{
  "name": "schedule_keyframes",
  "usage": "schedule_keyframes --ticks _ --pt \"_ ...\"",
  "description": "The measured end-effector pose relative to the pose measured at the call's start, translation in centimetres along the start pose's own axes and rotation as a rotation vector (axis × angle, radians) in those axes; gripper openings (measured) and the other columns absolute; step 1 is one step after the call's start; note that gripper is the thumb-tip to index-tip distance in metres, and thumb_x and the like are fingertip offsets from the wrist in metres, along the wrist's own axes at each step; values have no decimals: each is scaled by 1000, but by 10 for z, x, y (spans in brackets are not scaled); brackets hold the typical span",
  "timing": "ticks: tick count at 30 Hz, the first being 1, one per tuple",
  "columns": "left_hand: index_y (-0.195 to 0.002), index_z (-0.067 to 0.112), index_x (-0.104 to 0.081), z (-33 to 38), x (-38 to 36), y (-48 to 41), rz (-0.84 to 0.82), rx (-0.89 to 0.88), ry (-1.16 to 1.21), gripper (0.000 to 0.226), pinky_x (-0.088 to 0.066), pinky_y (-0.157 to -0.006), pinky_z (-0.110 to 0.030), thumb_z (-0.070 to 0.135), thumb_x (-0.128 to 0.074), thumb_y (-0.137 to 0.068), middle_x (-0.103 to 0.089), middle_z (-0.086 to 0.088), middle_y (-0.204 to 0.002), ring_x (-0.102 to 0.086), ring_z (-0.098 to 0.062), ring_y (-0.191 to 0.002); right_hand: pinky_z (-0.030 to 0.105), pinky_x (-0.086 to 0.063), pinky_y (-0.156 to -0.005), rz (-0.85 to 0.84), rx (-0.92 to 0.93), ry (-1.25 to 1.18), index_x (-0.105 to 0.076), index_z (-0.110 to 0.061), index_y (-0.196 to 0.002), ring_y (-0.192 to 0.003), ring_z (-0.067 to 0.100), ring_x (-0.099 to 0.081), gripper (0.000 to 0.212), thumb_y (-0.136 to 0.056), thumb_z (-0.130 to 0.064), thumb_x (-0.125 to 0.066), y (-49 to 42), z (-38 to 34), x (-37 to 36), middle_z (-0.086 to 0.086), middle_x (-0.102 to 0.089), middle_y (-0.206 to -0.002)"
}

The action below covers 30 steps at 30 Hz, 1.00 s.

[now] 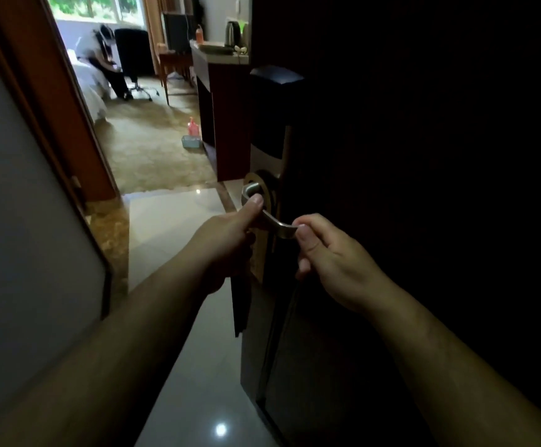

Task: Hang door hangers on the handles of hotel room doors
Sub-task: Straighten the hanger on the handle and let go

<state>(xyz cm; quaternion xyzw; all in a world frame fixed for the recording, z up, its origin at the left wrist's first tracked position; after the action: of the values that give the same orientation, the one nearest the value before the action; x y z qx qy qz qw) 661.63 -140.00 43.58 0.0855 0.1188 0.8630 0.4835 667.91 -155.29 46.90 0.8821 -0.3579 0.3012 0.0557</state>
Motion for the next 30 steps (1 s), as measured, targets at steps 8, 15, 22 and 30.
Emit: schedule_keyframes --ticks 8,15,22,30 --pt "-86 20 -74 -17 37 49 112 40 122 43 -40 -74 -38 61 -62 -84 -60 -10 -95 -54 -27 -86 44 -55 -71 -79 86 -110 -56 -32 -106 -66 3 -56 16 -101 -36 -42 20 -27 -42 -17 -56 -74" --pt "-94 19 -73 -24 62 113 315 70 82 48 -39 -62 -30 64 -60 -84 -59 -4 -91 -52 -16 -72 40 -49 -63 -112 167 -194 -55 -31 -104 -64 10 -53 12 -101 -34 -44 45 -52 -72 -7 -54 -76" --pt "-94 18 -71 -41 65 186 407 -1 147 57 -33 -61 -31 69 -68 -68 -45 -4 -73 -41 -16 -62 24 -44 -59 -171 196 -278 -55 -16 -117 -68 11 -54 25 -102 -32 -43 78 -80 -100 -2 -54 -82" --pt "-98 19 -73 -62 92 258 525 -5 147 42 -32 -51 -26 58 -59 -87 -47 0 -64 -40 -12 -54 45 -55 -75 -158 252 -258 -51 -25 -98 -76 20 -60 14 -104 -26 -38 120 -113 -129 3 -58 -85"
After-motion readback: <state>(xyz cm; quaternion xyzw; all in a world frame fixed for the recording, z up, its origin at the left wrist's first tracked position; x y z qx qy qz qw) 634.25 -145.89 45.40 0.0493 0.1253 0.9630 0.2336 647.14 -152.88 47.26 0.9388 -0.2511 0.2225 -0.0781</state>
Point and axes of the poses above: each hand's wrist, its own y-axis away from the middle knuckle, its own x-axis out of the back of the hand, z = x × y, the point moved 8 cm from there along -y, towards the middle knuckle
